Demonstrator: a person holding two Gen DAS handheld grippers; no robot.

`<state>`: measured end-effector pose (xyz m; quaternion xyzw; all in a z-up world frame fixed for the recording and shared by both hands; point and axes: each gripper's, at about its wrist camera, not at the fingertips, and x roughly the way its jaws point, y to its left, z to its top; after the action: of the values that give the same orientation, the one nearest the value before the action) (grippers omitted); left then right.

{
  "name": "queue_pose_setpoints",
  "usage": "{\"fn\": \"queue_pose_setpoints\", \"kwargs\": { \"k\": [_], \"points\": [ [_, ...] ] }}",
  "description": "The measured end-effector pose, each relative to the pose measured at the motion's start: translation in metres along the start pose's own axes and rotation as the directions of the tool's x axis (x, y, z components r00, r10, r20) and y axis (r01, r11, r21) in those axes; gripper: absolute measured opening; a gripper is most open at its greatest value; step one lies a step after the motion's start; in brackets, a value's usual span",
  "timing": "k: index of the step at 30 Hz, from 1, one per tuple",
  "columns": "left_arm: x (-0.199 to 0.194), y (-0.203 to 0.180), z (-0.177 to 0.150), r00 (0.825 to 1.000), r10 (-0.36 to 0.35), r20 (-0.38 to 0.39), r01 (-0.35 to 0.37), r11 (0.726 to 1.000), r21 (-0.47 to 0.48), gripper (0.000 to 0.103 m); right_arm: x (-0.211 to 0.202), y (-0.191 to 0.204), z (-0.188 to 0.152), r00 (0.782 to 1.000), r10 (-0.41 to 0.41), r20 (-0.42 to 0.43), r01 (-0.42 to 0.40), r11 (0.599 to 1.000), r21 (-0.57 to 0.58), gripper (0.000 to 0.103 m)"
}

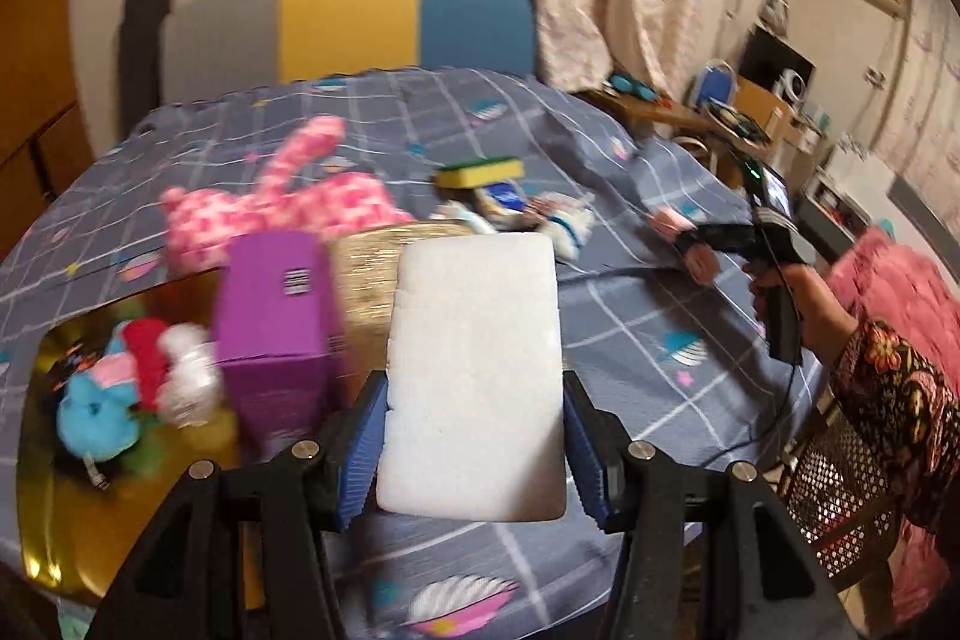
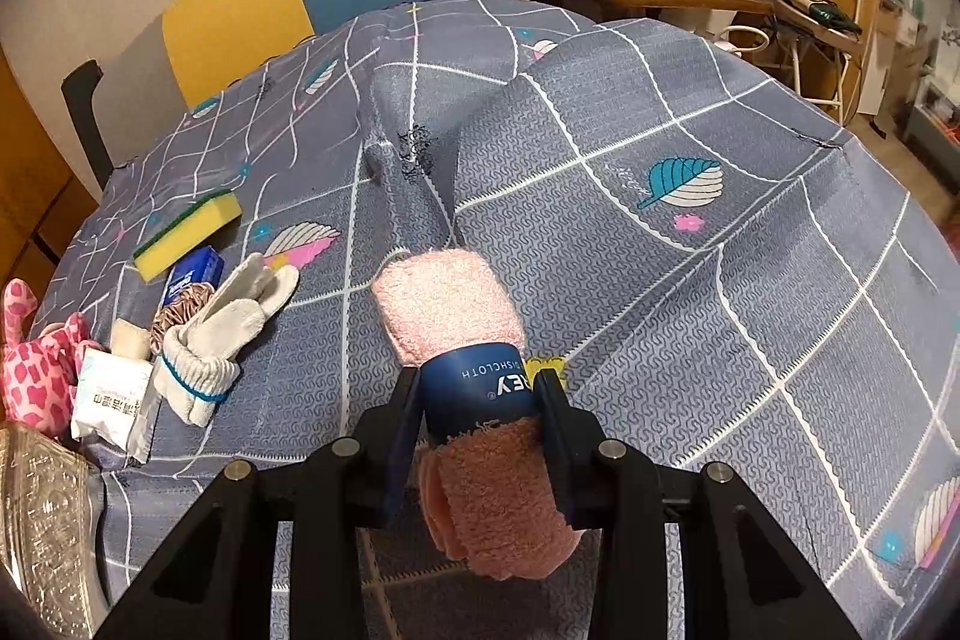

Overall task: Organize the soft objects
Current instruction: 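Carry the white block into the gold tray and release while the right gripper holds the towel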

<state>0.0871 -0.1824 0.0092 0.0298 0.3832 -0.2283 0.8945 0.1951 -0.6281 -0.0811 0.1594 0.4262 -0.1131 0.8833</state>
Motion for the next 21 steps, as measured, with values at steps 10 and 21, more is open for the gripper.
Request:
{"fn": "queue_pose_setpoints", "kwargs": {
  "k": [10, 21],
  "points": [
    [-0.015, 0.084, -0.033, 0.992, 0.121, -0.033, -0.124, 0.981, -0.148, 0.055, -0.016, 0.008, -0.016, 1.0, -0.017, 0.002, 0.017, 1.0, 0.005, 0.038],
    [-0.019, 0.175, -0.074, 0.962, 0.253, -0.103, -0.272, 0.92, -0.281, 0.055, -0.039, 0.021, -0.034, 1.0, -0.018, 0.007, 0.018, 1.0, 0.015, 0.038]
  ]
}}
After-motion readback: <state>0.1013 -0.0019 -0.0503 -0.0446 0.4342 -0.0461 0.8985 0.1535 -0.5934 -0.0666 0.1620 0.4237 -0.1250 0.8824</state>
